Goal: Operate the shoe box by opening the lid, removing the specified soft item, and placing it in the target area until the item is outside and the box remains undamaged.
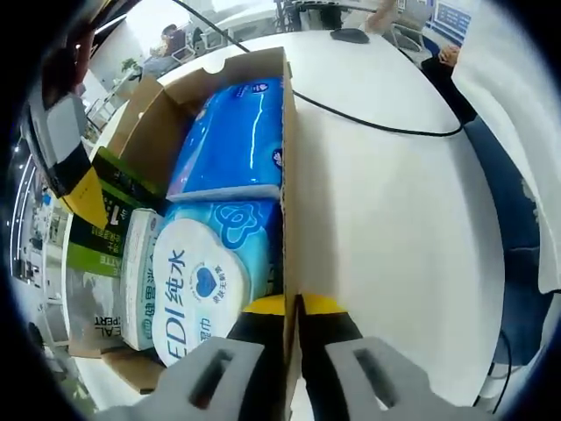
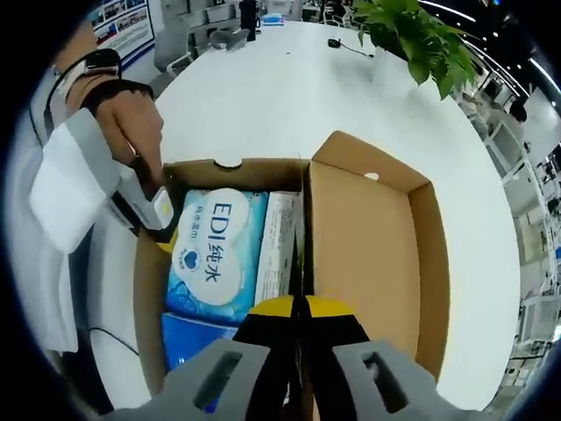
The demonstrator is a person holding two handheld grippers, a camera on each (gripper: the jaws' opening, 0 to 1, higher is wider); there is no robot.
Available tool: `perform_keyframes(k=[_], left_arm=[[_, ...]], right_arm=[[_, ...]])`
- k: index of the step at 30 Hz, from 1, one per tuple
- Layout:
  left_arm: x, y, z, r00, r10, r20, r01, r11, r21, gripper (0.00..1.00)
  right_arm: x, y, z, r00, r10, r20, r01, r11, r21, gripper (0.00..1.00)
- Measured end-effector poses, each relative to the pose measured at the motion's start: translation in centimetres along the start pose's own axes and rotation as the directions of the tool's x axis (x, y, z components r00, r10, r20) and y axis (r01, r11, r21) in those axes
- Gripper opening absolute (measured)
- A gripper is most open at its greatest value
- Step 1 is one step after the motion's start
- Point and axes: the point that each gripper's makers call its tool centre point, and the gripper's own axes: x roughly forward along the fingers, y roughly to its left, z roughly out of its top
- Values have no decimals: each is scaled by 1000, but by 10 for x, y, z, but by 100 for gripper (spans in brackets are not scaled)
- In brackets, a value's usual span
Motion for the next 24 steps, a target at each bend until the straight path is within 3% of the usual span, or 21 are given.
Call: perform_keyframes(k=[4,13,24], left_arm=[[0,0,0,1000,0,0,0,1000,0,2],[0,-1,-1,1000,1,1,-1,1000,1,2],[1,-1,-2,1000,2,-2,-2,1000,1,2]], right_arm=[[0,0,1,1000,-4,-3,4,1000,-21,0],[-3,4,2,1000,-6,-6,6,1000,29,0],[-14,7,15,999,-34,16,34,999,-9,0]])
